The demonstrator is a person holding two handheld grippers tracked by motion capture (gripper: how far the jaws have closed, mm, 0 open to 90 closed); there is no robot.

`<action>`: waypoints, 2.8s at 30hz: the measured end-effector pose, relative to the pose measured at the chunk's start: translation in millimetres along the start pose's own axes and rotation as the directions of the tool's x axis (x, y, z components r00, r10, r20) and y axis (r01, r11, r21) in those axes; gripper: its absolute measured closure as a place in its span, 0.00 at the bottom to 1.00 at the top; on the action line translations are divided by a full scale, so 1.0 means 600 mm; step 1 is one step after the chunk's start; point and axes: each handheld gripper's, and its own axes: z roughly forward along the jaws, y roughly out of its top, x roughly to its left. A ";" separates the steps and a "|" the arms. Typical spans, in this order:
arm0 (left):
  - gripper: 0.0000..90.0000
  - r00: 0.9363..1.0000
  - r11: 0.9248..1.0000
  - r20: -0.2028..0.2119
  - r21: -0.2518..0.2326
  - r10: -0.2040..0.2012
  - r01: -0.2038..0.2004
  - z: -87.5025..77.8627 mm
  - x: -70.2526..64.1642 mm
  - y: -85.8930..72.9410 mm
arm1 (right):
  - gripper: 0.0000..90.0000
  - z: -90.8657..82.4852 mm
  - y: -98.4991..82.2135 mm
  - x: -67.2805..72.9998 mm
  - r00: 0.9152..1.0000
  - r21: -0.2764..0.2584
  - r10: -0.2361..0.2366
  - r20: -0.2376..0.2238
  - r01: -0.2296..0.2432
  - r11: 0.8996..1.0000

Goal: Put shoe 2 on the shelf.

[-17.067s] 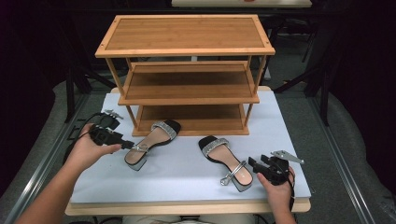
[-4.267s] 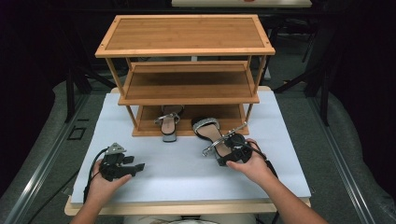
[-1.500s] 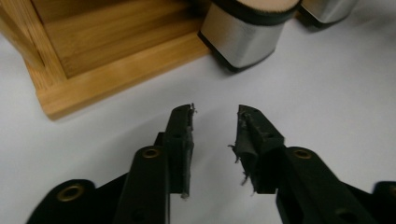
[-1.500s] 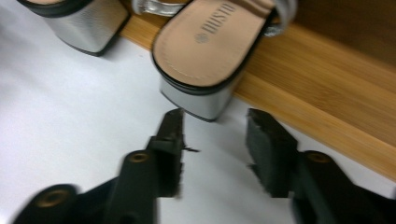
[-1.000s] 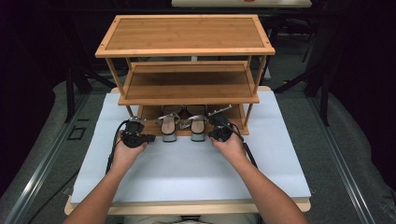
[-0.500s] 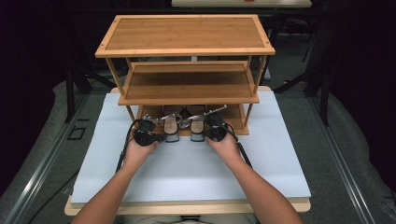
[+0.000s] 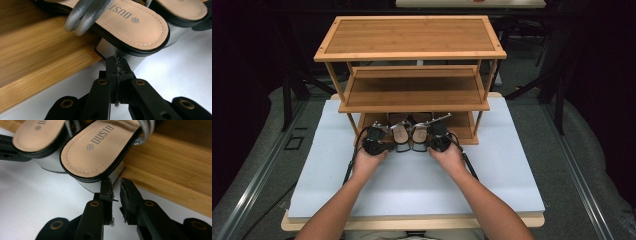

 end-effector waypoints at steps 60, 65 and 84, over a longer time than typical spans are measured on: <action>0.99 0.998 0.993 0.001 -0.102 0.060 -0.059 -0.182 0.026 -0.058 | 0.84 -0.178 -0.063 -0.048 0.999 -0.108 -0.049 -0.016 0.047 0.993; 0.99 0.999 0.993 -0.011 -0.112 0.030 -0.031 -0.203 0.039 -0.092 | 0.84 -0.198 -0.088 -0.061 0.999 -0.120 -0.037 -0.024 0.033 0.992; 0.95 0.998 0.994 -0.030 -0.092 -0.054 0.051 -0.210 0.061 -0.198 | 0.81 -0.183 -0.202 -0.109 0.994 -0.132 0.110 0.009 -0.108 0.985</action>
